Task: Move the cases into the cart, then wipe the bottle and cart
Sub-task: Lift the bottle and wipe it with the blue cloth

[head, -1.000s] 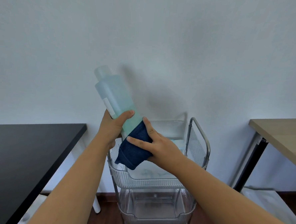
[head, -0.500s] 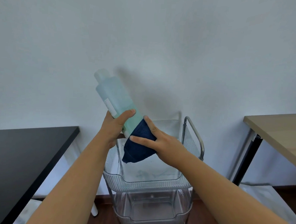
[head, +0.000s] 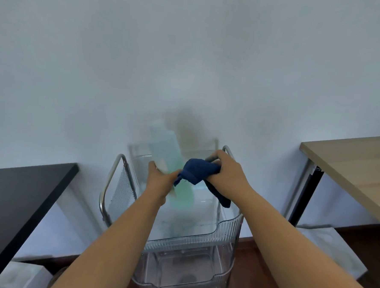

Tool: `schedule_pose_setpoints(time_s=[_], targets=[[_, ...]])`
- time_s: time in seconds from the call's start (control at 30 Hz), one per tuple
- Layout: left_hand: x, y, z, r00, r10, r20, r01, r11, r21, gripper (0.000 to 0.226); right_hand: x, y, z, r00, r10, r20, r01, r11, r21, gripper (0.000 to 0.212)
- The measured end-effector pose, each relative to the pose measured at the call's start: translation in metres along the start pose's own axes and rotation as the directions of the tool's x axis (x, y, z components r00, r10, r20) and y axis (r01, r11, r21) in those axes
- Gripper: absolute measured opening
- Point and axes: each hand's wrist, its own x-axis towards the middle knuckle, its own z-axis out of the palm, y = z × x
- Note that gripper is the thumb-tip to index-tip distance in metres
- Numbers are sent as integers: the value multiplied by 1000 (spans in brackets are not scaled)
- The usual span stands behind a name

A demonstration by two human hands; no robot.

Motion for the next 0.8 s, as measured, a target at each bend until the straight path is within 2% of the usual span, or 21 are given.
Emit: schedule_pose_setpoints(time_s=[0.07, 0.2, 0.37, 0.5, 0.57, 0.67, 0.73, 0.8], targets=[[4, -17, 13, 998, -22, 50, 19, 997, 74, 57, 5, 0, -8, 998, 60, -11, -60, 997, 57, 16], [12, -38, 33, 994, -31, 108, 23, 997, 77, 77, 11, -4, -26, 994, 106, 15, -107, 986, 129, 19], [20, -46, 52, 978, 5, 211, -48, 978, 203, 83, 15, -3, -33, 993, 117, 26, -114, 989, -94, 25], [29, -50, 56, 973, 31, 229, -111, 932, 346, 74, 13, 1, -32, 989, 139, 47, -132, 983, -126, 28], [24, -43, 55, 962, 96, 255, -180, 926, 331, 67, 13, 1, -33, 982, 177, 62, -174, 983, -50, 34], [1, -24, 46, 912, 306, 274, -370, 901, 227, 73, 11, 2, -31, 969, 224, 105, -239, 959, 155, 29], [-19, -11, 26, 863, 444, 239, -501, 813, 298, 79, 10, 1, -31, 958, 236, 161, -276, 910, 309, 25], [-34, 0, 2, 789, 571, 229, -613, 701, 364, 61, 11, 0, -28, 937, 224, 269, -334, 802, 495, 28]])
